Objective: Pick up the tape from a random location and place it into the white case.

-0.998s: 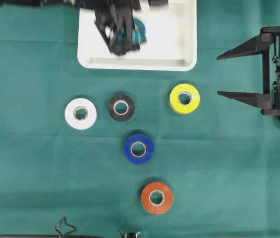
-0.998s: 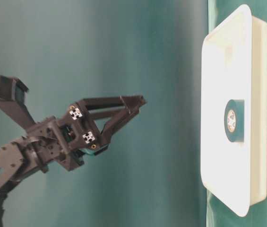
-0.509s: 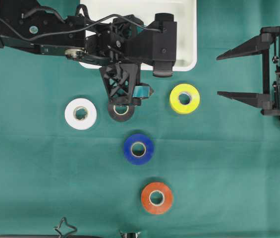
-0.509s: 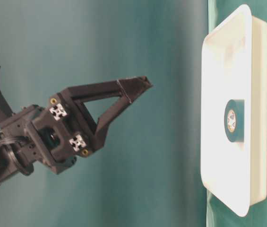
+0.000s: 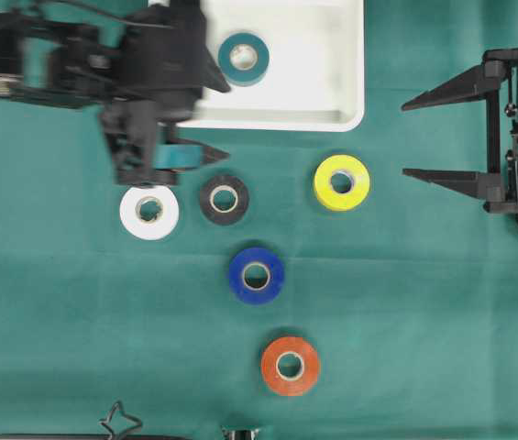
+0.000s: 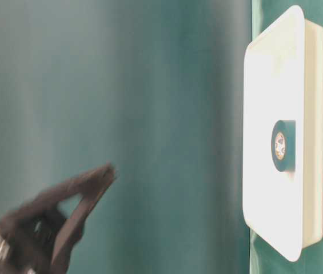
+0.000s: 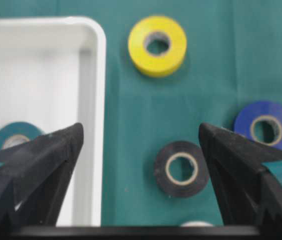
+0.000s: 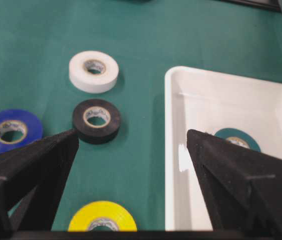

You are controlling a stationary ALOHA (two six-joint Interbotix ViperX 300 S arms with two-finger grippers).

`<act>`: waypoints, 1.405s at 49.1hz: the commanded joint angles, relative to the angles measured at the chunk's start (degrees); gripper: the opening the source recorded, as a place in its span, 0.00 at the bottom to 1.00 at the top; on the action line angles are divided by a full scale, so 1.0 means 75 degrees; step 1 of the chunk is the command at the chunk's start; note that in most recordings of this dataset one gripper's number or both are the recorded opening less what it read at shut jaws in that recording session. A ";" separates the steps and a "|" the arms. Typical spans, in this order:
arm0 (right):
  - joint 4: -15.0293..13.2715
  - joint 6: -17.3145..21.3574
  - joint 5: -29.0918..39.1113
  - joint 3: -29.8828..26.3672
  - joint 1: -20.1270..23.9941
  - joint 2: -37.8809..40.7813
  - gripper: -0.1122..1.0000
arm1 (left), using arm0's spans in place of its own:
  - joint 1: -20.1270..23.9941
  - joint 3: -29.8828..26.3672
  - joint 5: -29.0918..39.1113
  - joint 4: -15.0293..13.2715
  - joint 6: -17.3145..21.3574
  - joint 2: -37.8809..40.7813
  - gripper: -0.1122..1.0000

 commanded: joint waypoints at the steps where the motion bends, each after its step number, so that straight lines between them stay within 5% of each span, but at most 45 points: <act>1: 0.0012 0.0012 -0.0035 -0.0223 0.0012 -0.0035 0.92 | 0.0023 0.0539 -0.0434 -0.0047 -0.0012 -0.0832 0.96; 29: 0.0000 0.0012 -0.0035 -0.0223 0.0012 -0.0105 0.92 | 0.0012 0.3117 -0.1078 -0.0105 -0.0035 -0.4219 0.96; 69: -0.0012 0.0012 -0.0070 0.0105 0.0012 -0.0082 0.92 | -0.0457 0.5578 -0.3527 -0.0105 -0.0035 -0.4992 0.96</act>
